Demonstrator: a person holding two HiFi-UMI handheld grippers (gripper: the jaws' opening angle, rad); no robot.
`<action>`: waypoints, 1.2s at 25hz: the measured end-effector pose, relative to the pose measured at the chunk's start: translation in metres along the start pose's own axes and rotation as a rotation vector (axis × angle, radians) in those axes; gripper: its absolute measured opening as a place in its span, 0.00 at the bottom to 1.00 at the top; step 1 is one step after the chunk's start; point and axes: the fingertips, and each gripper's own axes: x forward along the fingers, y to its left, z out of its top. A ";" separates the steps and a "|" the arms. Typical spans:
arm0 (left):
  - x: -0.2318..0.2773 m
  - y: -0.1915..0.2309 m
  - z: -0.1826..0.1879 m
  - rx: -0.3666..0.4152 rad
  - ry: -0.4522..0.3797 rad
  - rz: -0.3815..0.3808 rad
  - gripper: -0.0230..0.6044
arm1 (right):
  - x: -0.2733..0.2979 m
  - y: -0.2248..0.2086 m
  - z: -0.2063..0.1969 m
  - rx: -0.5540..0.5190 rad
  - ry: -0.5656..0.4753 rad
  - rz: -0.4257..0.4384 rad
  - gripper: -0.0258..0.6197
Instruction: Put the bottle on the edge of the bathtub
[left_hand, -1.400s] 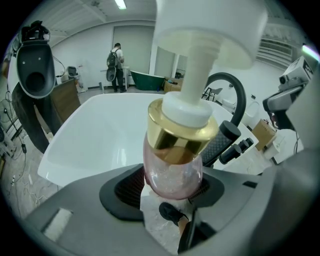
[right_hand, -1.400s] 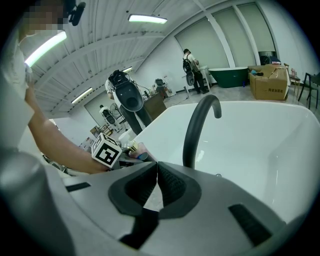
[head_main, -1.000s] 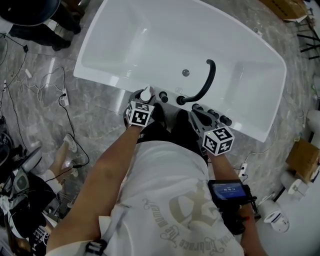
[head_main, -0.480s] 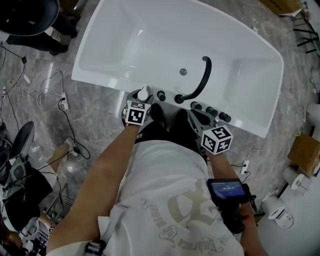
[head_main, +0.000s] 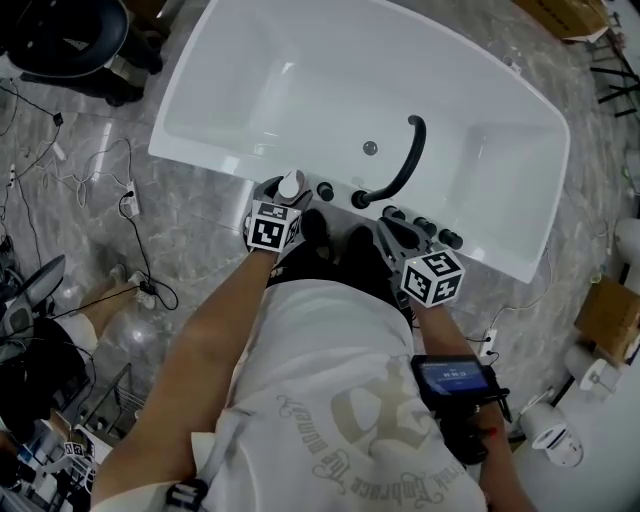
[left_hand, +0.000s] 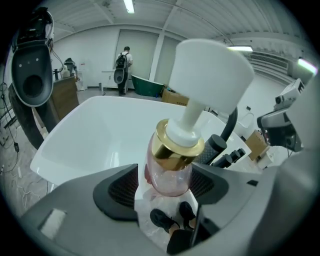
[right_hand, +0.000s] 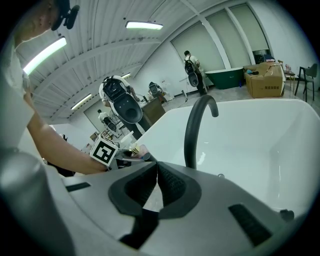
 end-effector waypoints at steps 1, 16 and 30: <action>-0.004 -0.001 -0.001 0.000 -0.006 -0.002 0.52 | 0.000 0.002 -0.001 -0.002 0.000 0.003 0.05; -0.056 -0.008 -0.001 -0.072 -0.093 0.042 0.52 | 0.008 0.018 0.004 -0.085 0.010 0.125 0.05; -0.117 -0.015 -0.018 -0.165 -0.177 0.117 0.30 | 0.015 0.045 0.019 -0.196 0.028 0.224 0.05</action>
